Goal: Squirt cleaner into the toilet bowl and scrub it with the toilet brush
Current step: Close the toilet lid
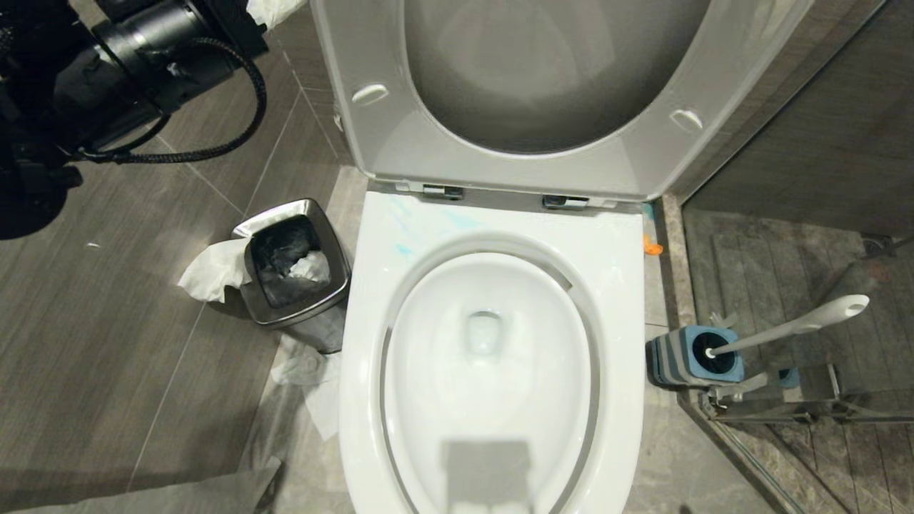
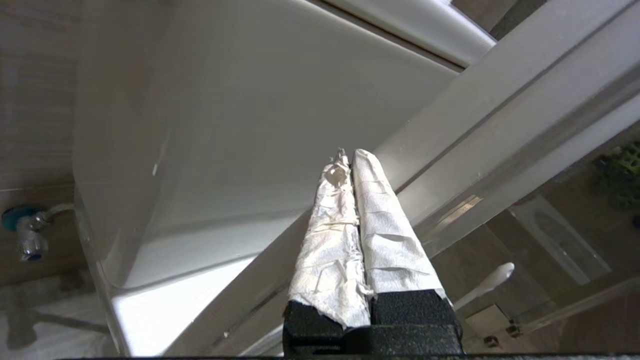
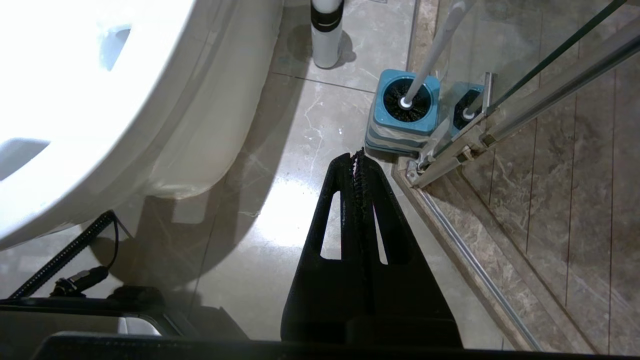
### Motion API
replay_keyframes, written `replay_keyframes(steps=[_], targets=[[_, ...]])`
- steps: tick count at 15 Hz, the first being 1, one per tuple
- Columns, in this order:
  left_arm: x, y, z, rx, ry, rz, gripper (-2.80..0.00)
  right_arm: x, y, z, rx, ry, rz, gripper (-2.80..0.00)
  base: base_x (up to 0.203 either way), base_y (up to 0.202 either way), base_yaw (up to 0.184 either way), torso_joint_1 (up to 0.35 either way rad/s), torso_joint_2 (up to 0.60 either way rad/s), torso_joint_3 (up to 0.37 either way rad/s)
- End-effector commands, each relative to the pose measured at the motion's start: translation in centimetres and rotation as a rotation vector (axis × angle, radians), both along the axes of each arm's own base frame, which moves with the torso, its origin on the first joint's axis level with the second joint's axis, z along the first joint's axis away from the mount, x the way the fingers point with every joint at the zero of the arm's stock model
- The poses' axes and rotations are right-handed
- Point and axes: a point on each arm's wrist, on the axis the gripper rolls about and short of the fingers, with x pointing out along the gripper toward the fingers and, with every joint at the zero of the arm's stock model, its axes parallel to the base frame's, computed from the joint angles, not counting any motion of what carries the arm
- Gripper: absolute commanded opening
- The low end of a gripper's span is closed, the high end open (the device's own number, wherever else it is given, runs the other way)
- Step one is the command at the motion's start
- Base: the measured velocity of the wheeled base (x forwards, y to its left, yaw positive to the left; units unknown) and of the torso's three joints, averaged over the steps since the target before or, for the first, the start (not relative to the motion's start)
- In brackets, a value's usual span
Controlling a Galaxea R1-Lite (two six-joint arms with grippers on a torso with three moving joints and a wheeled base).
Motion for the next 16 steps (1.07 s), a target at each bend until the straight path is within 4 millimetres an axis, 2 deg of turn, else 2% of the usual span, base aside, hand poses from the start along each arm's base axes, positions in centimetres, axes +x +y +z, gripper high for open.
replay_keyframes(steps=[1, 5, 13, 16], targets=[[-1.0, 0.4, -1.0, 0.013, 0.038, -0.002, -2.80, 0.0, 0.0, 0.0, 0.000, 0.003, 0.001, -2.80, 0.000, 0.000, 0.000, 0.000, 0.00, 0.000], [-2.8, 1.0, -1.8, 0.028, 0.094, -0.003, -2.80, 0.0, 0.0, 0.0, 0.000, 0.001, 0.000, -2.80, 0.000, 0.000, 0.000, 0.000, 0.00, 0.000], [-8.1, 3.0, -0.4, 0.036, 0.245, 0.012, -2.80, 0.0, 0.0, 0.0, 0.000, 0.002, 0.000, -2.80, 0.000, 0.000, 0.000, 0.000, 0.00, 0.000], [-9.0, 3.7, -0.2, 0.055, 0.243, 0.067, -2.80, 0.0, 0.0, 0.0, 0.000, 0.001, 0.002, -2.80, 0.000, 0.000, 0.000, 0.000, 0.00, 0.000]])
